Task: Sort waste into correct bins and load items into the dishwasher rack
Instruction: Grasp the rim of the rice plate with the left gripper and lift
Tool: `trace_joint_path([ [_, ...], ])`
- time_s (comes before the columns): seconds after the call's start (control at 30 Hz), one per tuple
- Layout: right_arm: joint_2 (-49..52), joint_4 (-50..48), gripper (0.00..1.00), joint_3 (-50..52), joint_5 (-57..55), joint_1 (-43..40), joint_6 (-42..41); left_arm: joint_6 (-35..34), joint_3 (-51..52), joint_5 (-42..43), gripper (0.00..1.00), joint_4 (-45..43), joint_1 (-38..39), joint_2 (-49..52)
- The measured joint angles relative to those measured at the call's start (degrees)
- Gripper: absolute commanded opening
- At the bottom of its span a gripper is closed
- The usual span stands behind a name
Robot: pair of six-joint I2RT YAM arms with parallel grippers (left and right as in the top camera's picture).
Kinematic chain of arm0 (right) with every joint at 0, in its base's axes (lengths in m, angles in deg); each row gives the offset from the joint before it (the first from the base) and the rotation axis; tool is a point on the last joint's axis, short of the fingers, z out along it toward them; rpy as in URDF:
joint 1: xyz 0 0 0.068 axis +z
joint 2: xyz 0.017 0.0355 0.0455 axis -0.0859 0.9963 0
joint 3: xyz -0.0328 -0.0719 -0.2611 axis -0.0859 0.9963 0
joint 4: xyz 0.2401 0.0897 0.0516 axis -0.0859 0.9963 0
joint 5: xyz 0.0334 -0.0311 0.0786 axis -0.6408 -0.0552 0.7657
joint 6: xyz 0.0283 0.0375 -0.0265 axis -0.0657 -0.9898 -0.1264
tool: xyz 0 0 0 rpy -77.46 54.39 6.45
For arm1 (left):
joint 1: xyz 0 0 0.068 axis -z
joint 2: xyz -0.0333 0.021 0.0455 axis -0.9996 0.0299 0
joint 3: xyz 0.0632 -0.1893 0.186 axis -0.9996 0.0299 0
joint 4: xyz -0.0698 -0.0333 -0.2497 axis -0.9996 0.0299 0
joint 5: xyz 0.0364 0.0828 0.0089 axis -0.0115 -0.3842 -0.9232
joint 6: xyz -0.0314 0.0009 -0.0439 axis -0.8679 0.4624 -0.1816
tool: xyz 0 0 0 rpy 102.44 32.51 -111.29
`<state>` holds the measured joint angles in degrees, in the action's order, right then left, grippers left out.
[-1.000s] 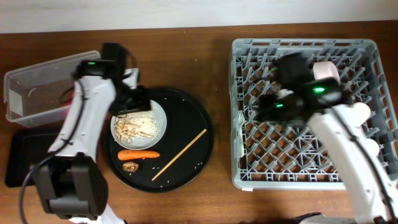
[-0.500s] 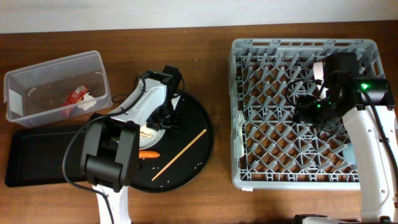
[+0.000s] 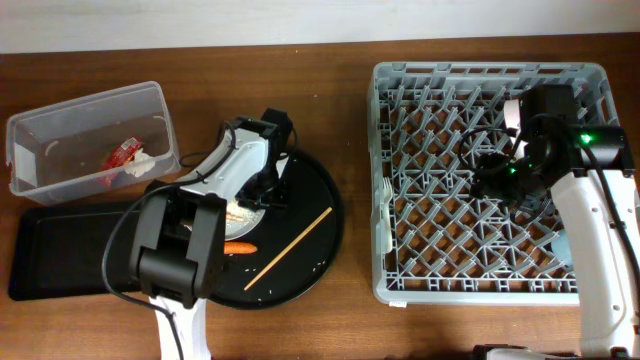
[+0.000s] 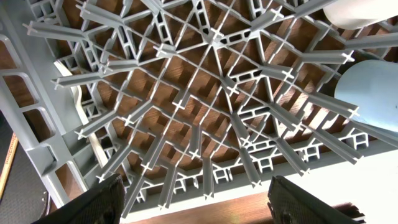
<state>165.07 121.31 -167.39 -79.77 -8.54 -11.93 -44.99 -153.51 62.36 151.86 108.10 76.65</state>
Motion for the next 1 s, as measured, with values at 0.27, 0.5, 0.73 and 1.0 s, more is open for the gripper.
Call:
trace_joint_path([
  [0.27,0.0,0.0,0.77,0.0,0.0,0.0,-0.1,-0.1,0.7,-2.4,0.04,-0.4,-0.2,-0.5],
  [0.5,0.0,0.2,0.77,0.0,0.0,0.0,0.0,-0.4,0.7,-7.0,0.0,-0.6,0.4,-0.8],
  [0.73,0.0,0.2,0.77,0.0,0.0,0.0,0.0,-0.4,-3.5,-9.6,0.0,4.4,0.4,0.0],
  [1.0,0.0,0.3,0.77,0.0,0.0,0.0,0.0,-2.1,-12.6,-12.9,0.0,14.7,5.9,0.2],
])
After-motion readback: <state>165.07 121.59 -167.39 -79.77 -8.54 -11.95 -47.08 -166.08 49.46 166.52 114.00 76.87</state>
